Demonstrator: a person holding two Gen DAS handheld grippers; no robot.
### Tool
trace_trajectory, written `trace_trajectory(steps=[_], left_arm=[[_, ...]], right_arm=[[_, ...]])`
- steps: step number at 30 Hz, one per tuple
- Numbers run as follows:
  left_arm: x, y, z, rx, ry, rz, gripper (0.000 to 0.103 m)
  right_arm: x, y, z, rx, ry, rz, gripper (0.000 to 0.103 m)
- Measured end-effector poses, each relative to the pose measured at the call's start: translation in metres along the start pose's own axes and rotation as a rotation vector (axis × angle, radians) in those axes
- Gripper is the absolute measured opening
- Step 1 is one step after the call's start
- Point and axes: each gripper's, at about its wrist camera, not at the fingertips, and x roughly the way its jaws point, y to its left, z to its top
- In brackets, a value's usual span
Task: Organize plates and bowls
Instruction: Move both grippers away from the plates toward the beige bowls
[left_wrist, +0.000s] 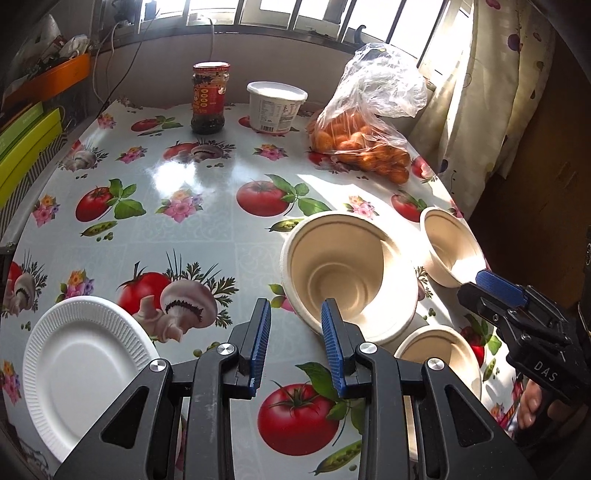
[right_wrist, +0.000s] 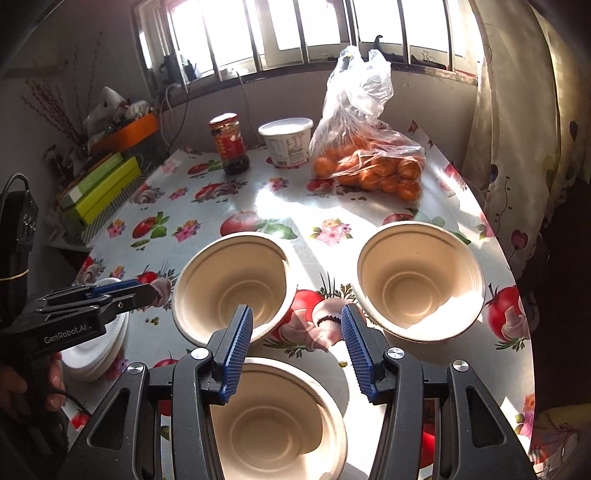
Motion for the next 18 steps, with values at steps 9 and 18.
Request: trace_trajectory(steps=[9, 18], left_arm=[[0.018, 0.008, 0.003, -0.024, 0.005, -0.024, 0.03], [0.029, 0.01, -0.001, -0.065, 0.019, -0.034, 0.03]], right_arm=[[0.027, -0.006, 0.007, -0.016, 0.038, 0.02, 0.03], [0.044, -0.006, 0.017, -0.019, 0.053, 0.078, 0.024]])
